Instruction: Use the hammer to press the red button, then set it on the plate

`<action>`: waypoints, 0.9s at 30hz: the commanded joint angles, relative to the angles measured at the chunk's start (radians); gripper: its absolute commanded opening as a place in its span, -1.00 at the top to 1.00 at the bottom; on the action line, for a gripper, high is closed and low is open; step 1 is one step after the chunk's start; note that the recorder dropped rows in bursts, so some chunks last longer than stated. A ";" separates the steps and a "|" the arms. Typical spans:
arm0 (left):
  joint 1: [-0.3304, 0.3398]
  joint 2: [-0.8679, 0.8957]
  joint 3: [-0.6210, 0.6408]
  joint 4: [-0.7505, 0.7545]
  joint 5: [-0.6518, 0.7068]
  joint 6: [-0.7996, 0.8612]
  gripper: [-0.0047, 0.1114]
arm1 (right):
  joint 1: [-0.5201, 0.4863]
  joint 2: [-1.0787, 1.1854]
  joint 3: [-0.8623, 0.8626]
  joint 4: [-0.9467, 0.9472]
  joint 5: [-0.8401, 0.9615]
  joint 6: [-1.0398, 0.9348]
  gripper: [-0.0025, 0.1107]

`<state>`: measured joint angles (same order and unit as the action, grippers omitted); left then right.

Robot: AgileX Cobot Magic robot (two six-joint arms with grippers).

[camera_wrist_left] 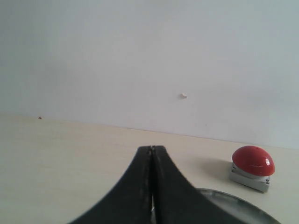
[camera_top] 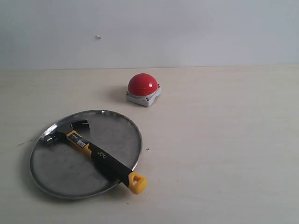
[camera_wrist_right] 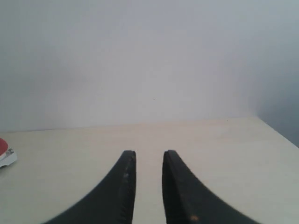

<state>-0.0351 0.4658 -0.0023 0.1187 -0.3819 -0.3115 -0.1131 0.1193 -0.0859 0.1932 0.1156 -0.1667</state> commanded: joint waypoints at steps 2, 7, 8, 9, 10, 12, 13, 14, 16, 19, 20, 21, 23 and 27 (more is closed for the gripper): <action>-0.005 -0.003 0.002 0.001 0.004 -0.001 0.92 | -0.006 -0.029 0.039 -0.035 0.017 0.023 0.58; -0.005 -0.003 0.002 0.001 0.004 -0.001 0.92 | -0.006 -0.049 0.086 -0.042 0.017 0.023 0.58; -0.005 -0.003 0.002 0.001 0.004 -0.001 0.92 | -0.006 -0.053 0.086 -0.042 0.021 0.023 0.58; -0.005 -0.003 0.002 0.001 0.006 -0.001 0.92 | -0.006 -0.053 0.086 -0.044 0.023 0.023 0.58; -0.005 -0.003 0.002 0.001 0.006 -0.001 0.92 | -0.006 -0.053 0.086 -0.044 0.029 0.023 0.58; -0.005 -0.003 0.002 0.001 0.006 -0.001 0.92 | -0.006 -0.053 0.086 -0.049 0.055 0.015 0.58; -0.005 -0.003 0.002 0.001 0.006 -0.001 0.92 | -0.006 -0.053 0.086 -0.051 0.063 0.012 0.58; -0.005 -0.003 0.002 0.001 0.006 -0.001 0.92 | -0.006 -0.053 0.086 -0.058 0.074 0.012 0.58; -0.005 -0.003 0.002 0.001 0.006 -0.001 0.92 | -0.006 -0.053 0.086 -0.058 0.078 0.012 0.58; -0.005 -0.003 0.002 0.001 0.006 -0.001 0.92 | -0.006 -0.053 0.086 -0.054 0.102 0.012 0.58; -0.005 -0.003 0.002 0.001 0.006 -0.001 0.92 | -0.006 -0.053 0.086 -0.054 0.117 0.012 0.58; -0.005 -0.003 0.002 0.001 0.006 -0.001 0.92 | -0.006 -0.053 0.086 -0.054 0.146 0.012 0.58; -0.005 -0.003 0.002 0.001 0.006 -0.001 0.92 | -0.006 -0.053 0.086 -0.025 0.161 0.014 0.58; -0.005 -0.003 0.002 0.001 0.006 -0.001 0.92 | -0.006 -0.053 0.086 -0.008 0.161 0.014 0.58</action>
<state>-0.0351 0.4658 -0.0023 0.1187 -0.3819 -0.3115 -0.1131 0.0708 -0.0042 0.1807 0.2761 -0.1463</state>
